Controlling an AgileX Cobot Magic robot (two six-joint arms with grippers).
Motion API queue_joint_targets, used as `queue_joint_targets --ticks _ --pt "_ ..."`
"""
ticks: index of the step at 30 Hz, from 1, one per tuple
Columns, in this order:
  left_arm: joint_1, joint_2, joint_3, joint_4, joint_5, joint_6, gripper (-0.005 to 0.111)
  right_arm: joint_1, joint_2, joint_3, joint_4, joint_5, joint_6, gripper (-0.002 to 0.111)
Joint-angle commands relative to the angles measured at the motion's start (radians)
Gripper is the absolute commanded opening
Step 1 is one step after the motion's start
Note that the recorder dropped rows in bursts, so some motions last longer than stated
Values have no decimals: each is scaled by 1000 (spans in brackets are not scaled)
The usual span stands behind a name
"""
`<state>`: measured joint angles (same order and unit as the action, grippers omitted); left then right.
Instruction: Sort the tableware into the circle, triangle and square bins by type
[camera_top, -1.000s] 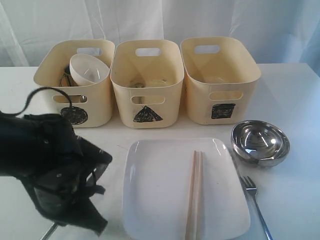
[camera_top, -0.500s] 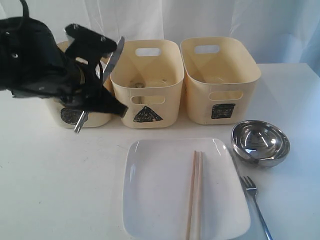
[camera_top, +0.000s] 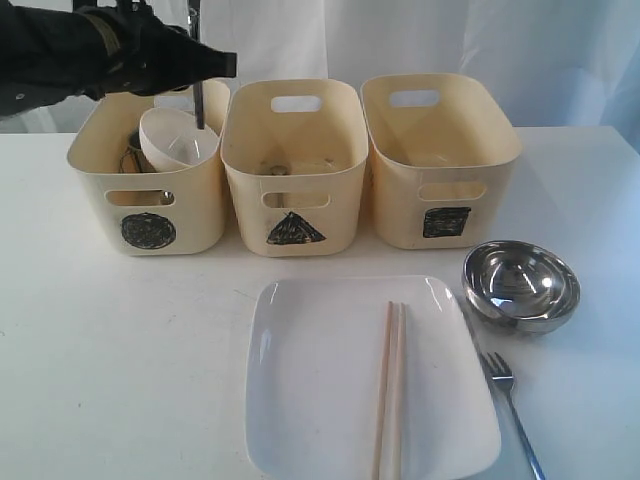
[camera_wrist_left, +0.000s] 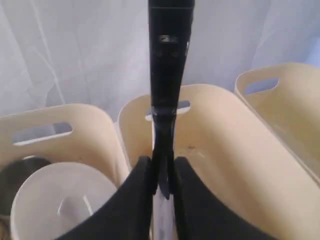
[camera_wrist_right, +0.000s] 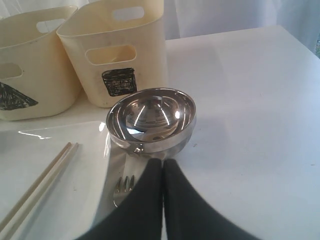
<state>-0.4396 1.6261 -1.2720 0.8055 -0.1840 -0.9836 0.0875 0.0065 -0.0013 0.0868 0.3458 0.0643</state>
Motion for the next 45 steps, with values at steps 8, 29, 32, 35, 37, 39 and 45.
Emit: queue_joint_targets --ticks 8,29,32,35,37,39,45 --pt "10 259 -219 -19 -166 -1 0 -8 -7 1 -6 -4 0 0" --pt "8 377 -303 113 -188 -173 39 -8 -7 1 -6 -4 0 0" --pt "8 377 -303 148 -188 -220 49 -8 -7 1 -6 -4 0 0" --pt "8 377 -303 148 -189 -232 50 -8 -7 1 -6 -4 0 0" --pt "8 371 -303 150 -194 -237 50 -8 -7 1 -6 -4 0 0" --pt "8 358 -303 172 -213 -264 50 -8 -7 1 -6 -4 0 0" --pt "8 276 -303 465 -259 -528 50 -8 -7 1 -6 -4 0 0"
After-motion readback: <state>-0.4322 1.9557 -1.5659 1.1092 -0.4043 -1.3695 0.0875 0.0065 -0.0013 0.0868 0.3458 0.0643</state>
